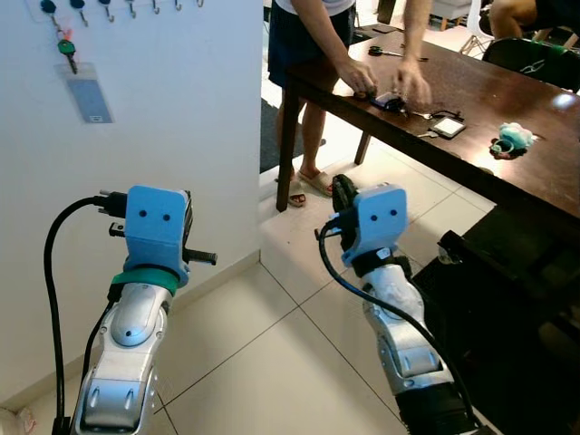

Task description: Hang keys on a hook

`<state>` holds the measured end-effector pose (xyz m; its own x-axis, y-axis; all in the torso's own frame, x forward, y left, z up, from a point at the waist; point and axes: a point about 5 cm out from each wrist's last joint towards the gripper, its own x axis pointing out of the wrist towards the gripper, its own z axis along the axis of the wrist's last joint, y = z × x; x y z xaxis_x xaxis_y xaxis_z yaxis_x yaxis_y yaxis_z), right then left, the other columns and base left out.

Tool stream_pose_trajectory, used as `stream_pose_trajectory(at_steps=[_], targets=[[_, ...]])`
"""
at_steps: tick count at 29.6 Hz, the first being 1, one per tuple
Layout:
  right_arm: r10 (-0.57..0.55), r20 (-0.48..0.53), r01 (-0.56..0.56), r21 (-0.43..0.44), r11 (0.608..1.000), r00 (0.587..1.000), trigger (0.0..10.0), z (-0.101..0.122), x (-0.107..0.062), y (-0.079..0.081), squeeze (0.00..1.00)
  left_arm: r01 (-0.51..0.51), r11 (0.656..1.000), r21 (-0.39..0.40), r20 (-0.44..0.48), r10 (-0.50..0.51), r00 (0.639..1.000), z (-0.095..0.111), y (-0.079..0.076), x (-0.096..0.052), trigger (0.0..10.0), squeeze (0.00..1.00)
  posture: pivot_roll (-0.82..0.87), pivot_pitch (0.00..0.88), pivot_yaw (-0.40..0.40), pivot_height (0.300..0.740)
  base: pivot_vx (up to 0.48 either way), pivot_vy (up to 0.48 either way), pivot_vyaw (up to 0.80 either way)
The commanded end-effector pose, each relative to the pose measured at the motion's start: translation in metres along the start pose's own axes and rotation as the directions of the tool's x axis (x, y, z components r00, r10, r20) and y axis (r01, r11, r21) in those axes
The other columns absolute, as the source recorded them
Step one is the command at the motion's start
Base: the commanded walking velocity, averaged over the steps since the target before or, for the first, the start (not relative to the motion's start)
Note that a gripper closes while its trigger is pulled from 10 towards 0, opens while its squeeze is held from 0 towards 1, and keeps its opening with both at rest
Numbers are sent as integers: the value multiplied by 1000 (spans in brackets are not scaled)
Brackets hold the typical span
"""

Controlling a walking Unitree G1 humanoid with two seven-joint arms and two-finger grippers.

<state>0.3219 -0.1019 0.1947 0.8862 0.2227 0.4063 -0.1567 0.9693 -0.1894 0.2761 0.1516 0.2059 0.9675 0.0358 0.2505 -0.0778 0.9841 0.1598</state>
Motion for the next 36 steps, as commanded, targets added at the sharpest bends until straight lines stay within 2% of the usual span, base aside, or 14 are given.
stream_pose_trajectory(at_steps=[1, 7, 22, 28, 32, 36], targets=[[-6, -4, 7, 10, 1000, 1000, 10000, -1, -1, -1, 0, -10, 1000, 12, 8, 10, 1000, 1, 2, -1, 10000, 0, -25, 0, 68, 740, 0, 0, -800], [-7, -2, 7, 17, 1000, 1000, 10000, 0, 0, 0, 0, -12, 1000, 14, 14, 12, 1000, 2, 3, -1, 10000, 0, -25, 0, 68, 740, 215, 0, -800], [-7, -7, 7, 15, 1000, 1000, 10000, -1, 0, 0, 0, -14, 1000, 14, 14, 14, 1000, 2, 2, -1, 10000, 0, -23, 0, 67, 740, 0, 0, -800], [-7, -6, 7, 15, 1000, 1000, 10000, -1, 0, 0, 0, -15, 1000, 17, 17, 14, 1000, 2, 2, -1, 10000, 0, -21, 0, 67, 740, 0, 0, 0], [-2, -3, 2, 12, 1000, 1000, 10000, -1, 0, 1, 0, -7, 1000, 26, 31, 6, 1000, 3, 3, 0, 10000, 0, -22, 0, 69, 740, 412, 0, -700], [3, 1, -3, 7, 1000, 1000, 10000, 0, -1, 2, 0, -7, 1000, 24, 28, 6, 1000, 3, 2, 0, 10000, 0, -22, 0, 69, 740, 469, 0, 0]])
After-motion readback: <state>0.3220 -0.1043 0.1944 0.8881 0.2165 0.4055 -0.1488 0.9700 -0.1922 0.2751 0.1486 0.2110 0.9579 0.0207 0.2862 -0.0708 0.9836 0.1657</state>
